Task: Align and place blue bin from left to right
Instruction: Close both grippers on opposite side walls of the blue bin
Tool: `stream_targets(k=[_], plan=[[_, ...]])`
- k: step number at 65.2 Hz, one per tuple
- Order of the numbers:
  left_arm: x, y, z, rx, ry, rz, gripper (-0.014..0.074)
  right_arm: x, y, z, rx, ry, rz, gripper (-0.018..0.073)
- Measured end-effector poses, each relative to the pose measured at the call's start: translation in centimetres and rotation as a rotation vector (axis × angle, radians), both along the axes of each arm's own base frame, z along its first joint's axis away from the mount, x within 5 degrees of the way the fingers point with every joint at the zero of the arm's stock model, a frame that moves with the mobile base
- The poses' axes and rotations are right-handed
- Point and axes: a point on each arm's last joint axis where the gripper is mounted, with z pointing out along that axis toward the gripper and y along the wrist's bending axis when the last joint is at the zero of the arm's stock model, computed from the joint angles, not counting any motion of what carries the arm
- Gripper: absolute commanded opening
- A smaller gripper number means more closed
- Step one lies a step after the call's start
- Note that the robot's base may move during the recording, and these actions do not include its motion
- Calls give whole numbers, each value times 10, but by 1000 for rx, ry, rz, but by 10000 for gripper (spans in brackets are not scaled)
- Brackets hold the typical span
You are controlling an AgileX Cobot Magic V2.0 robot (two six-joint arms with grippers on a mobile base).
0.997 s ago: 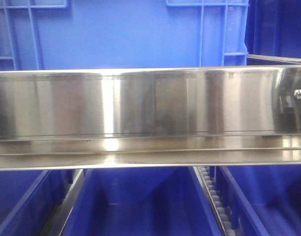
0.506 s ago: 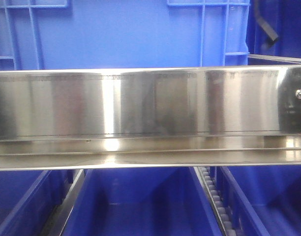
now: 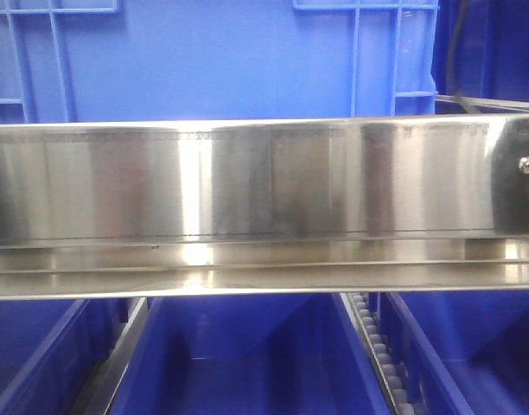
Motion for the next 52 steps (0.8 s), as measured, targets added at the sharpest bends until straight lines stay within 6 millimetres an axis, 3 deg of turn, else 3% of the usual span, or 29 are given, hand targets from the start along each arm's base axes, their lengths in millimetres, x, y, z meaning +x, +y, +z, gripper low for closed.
stream_targets(k=[30, 52], plan=[[6, -2, -9, 7, 23, 0, 556, 5, 2, -8, 5, 21, 2, 558], [11, -4, -15, 4, 30, -4, 556, 19, 6, -31, 8, 78, -21, 558]])
